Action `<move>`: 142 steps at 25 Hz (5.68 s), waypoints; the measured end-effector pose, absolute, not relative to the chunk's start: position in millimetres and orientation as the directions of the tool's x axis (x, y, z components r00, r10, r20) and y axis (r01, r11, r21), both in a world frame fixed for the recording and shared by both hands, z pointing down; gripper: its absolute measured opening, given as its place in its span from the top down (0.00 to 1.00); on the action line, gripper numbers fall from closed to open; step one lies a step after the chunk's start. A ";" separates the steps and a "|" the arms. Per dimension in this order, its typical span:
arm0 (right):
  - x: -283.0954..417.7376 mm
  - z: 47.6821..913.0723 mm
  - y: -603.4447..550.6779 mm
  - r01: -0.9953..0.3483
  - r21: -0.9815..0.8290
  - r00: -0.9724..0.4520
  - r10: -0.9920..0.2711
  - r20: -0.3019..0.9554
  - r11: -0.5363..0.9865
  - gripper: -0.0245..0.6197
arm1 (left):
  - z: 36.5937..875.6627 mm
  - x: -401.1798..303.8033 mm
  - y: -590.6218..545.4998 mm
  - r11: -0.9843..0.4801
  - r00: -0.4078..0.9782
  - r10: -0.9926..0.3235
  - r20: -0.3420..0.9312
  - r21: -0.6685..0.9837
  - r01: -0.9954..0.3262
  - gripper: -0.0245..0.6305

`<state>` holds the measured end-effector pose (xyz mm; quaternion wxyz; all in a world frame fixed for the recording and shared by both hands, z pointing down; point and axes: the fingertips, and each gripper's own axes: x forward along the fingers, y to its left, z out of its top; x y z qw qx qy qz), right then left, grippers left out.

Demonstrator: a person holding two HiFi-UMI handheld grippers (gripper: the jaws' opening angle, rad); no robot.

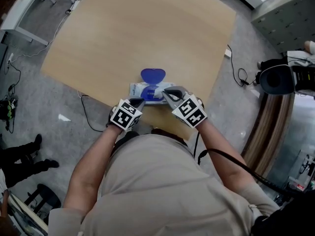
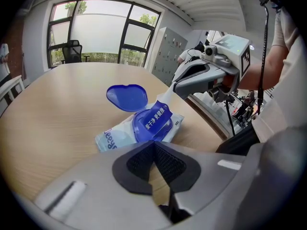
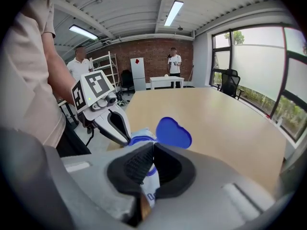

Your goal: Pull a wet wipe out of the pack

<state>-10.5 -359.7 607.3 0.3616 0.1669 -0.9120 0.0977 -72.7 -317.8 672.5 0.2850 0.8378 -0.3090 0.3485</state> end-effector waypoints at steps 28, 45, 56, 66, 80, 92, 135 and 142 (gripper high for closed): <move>0.0 519.4 -361.4 -0.491 0.034 -0.697 -0.416 0.584 0.871 0.96 | 669.4 -70.5 -309.4 -0.701 0.596 -0.281 0.753 0.263 -0.663 0.95; 6.0 463.9 -354.5 -0.586 0.092 -0.669 -0.545 0.505 0.805 0.96 | 658.7 -84.5 -296.7 -0.746 0.623 -0.257 0.739 0.258 -0.614 0.95; -2.1 426.7 -326.2 -0.675 0.101 -0.626 -0.640 0.445 0.731 0.96 | 599.6 -117.3 -273.2 -0.745 0.710 -0.330 0.623 0.290 -0.601 0.95; -6.5 407.5 -263.8 -0.776 0.052 -0.566 -0.730 0.383 0.629 0.96 | 502.0 -152.8 -225.8 -0.745 0.829 -0.393 0.398 0.390 -0.540 0.95; 30.5 359.4 -151.2 -0.739 0.063 -0.634 -0.723 0.274 0.671 0.96 | 387.3 -98.1 -130.2 -0.779 0.841 -0.494 0.221 0.318 -0.541 0.95; 133.3 364.5 1.2 -0.713 -0.021 -0.679 -0.683 0.270 0.700 0.96 | 351.6 17.6 18.0 -0.784 0.820 -0.532 0.209 0.245 -0.571 0.95; -45.7 299.1 242.3 -0.751 0.116 -0.625 -0.756 0.192 0.650 0.96 | 342.7 -157.0 234.4 -0.879 0.883 -0.420 0.207 0.149 -0.453 0.95; -51.7 296.9 256.9 -0.742 0.125 -0.634 -0.750 0.189 0.658 0.96 | 342.8 -159.7 246.9 -0.876 0.882 -0.430 0.196 0.147 -0.460 0.95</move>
